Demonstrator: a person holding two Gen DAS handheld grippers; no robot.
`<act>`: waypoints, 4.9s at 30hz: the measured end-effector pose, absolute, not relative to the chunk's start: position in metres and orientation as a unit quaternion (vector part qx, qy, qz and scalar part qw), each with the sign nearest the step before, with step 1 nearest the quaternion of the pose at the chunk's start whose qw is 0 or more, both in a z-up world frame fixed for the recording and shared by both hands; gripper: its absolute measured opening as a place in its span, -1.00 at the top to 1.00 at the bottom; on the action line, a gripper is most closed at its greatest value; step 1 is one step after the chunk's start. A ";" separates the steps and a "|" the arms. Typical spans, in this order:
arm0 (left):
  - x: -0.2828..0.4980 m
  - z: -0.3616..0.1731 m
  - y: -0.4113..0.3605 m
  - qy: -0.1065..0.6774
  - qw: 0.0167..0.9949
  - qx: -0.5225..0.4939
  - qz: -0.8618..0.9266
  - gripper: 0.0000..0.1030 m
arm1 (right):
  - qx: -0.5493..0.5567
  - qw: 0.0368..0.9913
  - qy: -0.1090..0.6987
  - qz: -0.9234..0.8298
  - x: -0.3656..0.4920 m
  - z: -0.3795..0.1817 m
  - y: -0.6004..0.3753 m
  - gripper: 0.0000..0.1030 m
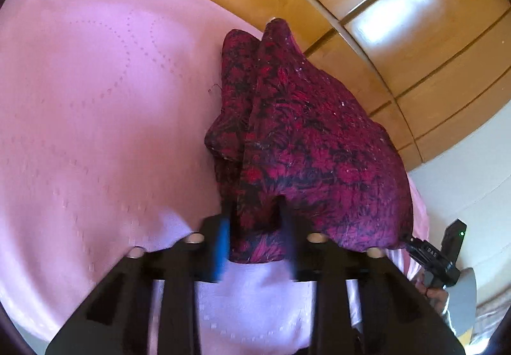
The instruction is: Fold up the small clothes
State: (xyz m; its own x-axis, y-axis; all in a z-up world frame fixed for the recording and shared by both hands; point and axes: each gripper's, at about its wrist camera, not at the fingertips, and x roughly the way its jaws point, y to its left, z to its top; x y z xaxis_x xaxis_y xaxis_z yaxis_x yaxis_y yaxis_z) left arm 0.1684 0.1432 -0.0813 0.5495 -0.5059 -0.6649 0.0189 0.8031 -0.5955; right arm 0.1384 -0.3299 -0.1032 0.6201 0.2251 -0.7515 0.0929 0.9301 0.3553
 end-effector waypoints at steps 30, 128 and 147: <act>0.160 -0.028 0.137 0.434 0.859 -0.232 -0.142 0.51 | 0.072 0.922 0.373 0.077 0.117 -0.024 -0.272 -0.09; 0.140 -0.010 0.030 0.389 0.901 -0.055 -0.185 0.37 | 0.025 0.923 0.374 0.087 0.149 -0.074 -0.218 -0.64; 0.120 -0.012 -0.013 0.383 0.918 0.013 -0.104 -0.09 | 0.120 0.920 0.368 0.066 0.120 -0.064 -0.303 -0.77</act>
